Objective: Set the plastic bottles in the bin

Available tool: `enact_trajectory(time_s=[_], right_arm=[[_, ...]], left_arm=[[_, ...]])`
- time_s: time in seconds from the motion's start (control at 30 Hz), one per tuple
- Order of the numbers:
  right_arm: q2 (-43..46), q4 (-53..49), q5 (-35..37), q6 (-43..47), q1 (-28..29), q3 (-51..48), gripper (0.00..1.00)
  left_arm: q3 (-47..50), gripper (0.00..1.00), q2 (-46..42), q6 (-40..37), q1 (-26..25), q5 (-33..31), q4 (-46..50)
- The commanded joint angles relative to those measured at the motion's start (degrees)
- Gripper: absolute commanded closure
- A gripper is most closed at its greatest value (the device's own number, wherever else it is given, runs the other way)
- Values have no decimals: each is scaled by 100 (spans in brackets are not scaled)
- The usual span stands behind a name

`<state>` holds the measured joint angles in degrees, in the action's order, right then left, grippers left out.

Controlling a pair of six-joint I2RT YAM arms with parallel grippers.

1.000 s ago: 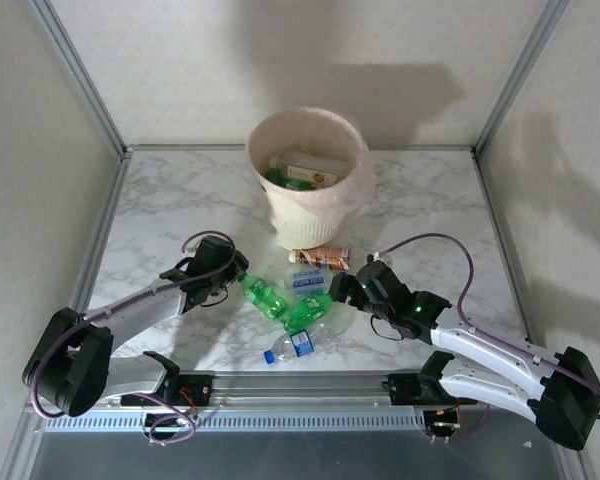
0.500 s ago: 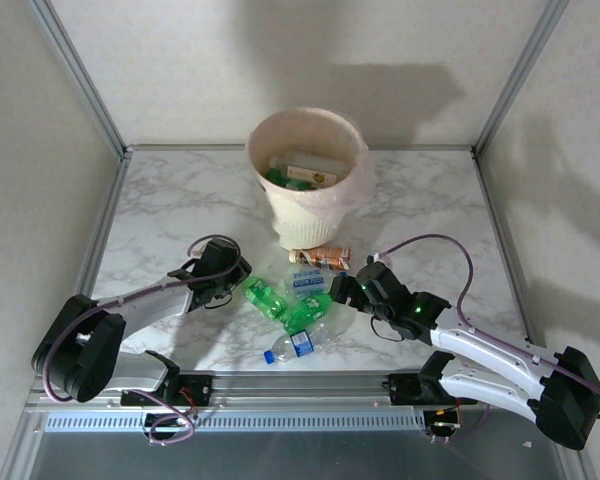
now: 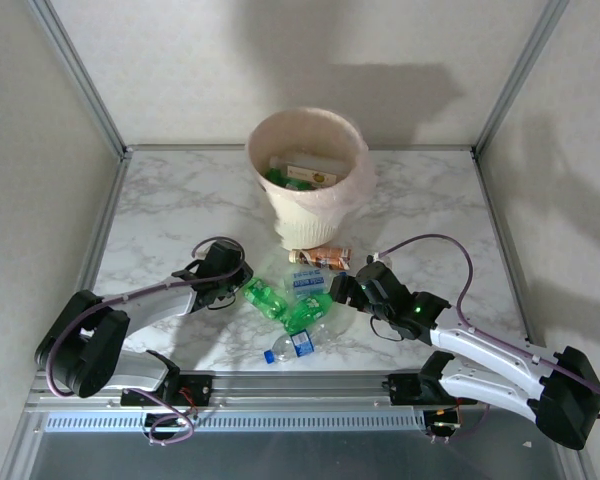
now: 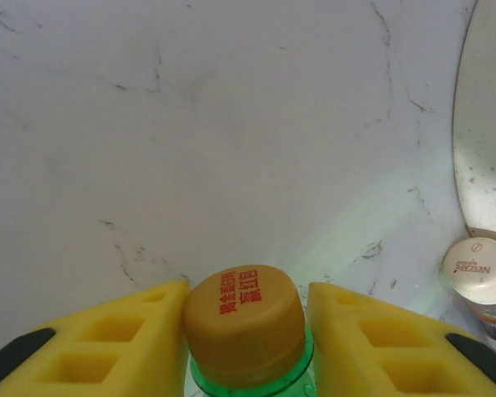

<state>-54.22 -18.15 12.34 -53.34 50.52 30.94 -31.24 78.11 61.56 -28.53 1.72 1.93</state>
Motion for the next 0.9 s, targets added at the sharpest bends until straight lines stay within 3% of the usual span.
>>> enact_trajectory(time_s=[0.0, 0.53, 0.87], right_arm=[[72, 129, 32, 69, 46, 71, 16], [333, 684, -519, 472, 78, 440, 15], [249, 1528, -1250, 684, 138, 632, 6]], left_arm=[[-17, 63, -86, -21, -42, -97, 85], [-401, 69, -1146, -153, -23, -82, 626], [-1168, 69, -1804, -186, -21, 626, 723]])
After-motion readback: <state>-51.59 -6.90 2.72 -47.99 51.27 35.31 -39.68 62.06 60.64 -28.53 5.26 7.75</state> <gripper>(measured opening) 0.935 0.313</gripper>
